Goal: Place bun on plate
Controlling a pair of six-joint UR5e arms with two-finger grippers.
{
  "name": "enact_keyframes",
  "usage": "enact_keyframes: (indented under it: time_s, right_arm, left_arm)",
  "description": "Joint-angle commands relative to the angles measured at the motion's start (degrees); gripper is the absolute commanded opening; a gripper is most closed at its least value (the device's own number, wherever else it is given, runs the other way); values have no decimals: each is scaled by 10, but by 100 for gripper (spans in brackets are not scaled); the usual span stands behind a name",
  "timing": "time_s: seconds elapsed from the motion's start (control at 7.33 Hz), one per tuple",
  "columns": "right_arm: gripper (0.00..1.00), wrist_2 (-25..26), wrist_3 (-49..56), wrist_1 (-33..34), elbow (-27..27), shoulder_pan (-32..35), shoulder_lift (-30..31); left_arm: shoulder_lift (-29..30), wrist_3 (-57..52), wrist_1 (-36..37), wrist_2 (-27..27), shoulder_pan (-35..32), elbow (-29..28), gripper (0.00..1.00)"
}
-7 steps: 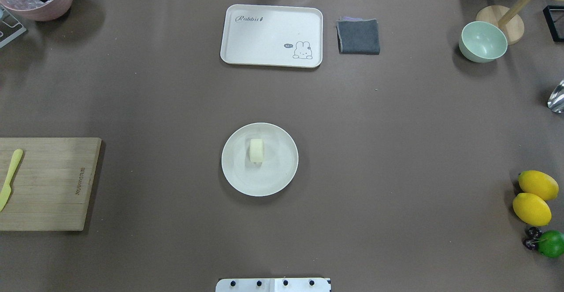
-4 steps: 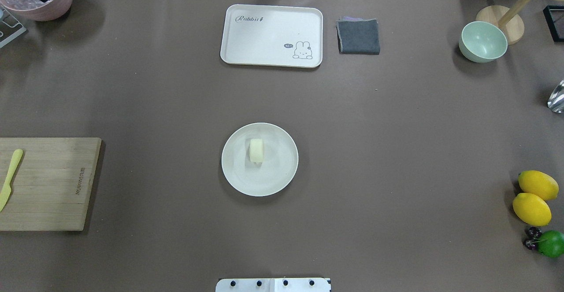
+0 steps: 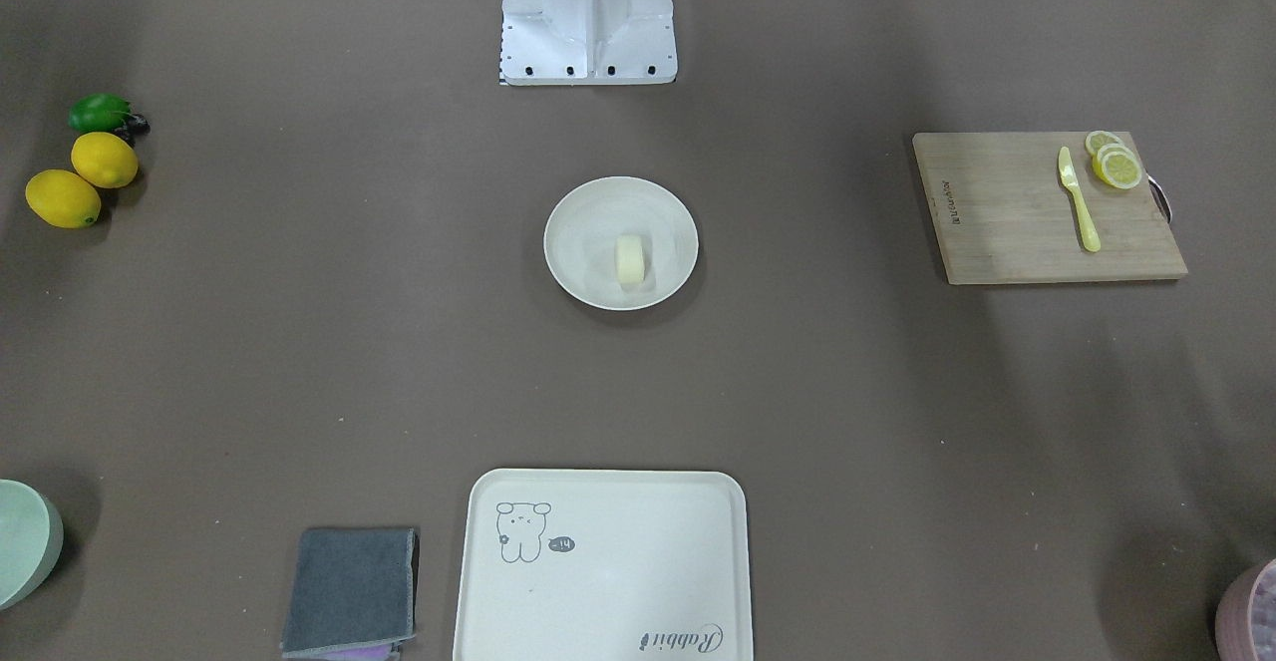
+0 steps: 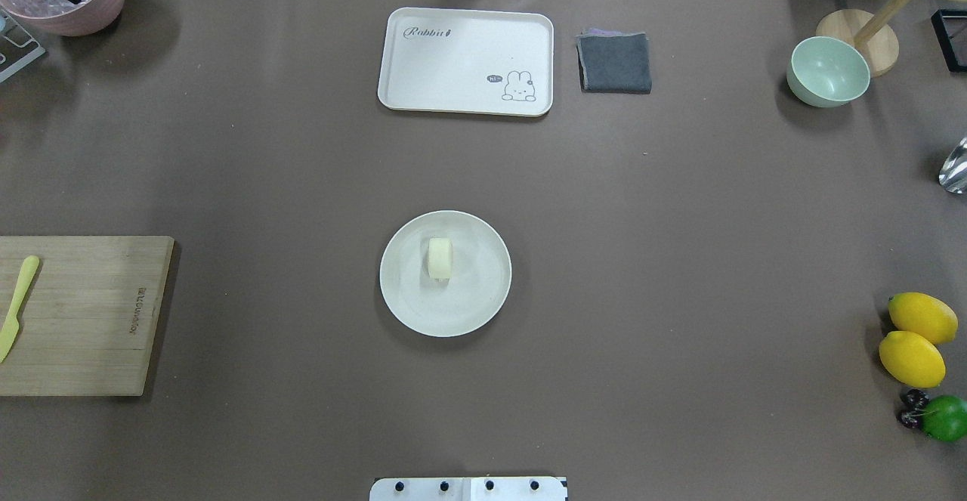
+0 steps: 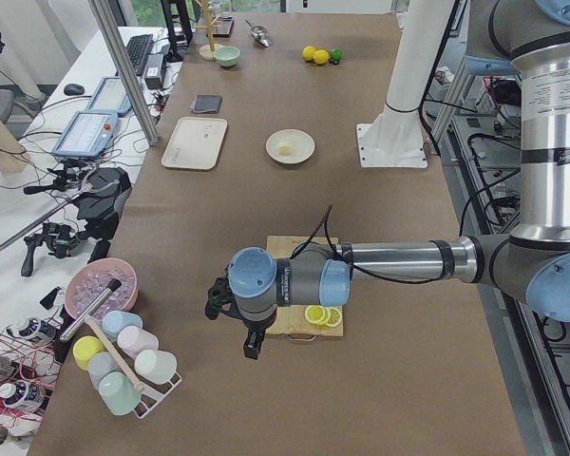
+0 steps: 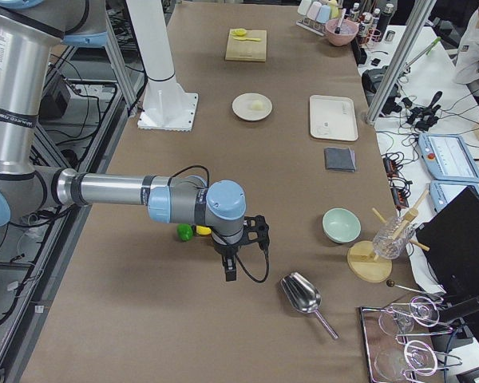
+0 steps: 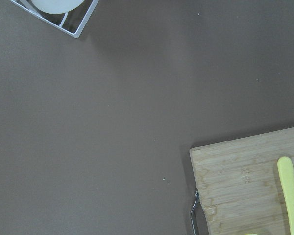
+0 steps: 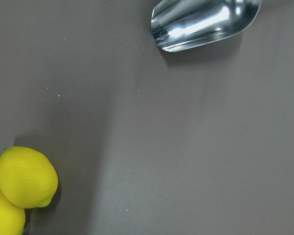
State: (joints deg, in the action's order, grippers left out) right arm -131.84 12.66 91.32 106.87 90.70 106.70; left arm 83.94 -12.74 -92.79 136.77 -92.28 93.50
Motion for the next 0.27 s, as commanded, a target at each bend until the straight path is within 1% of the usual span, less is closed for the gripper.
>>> enact_keyframes:
  time_s: [0.0,0.14]
  right_arm:
    - [100,0,0,0,0,0,0]
    - [100,0,1,0,0,0,0]
  left_arm:
    - [0,0,0,0,0,-1,97]
    - [0,0,0,0,0,-1,97]
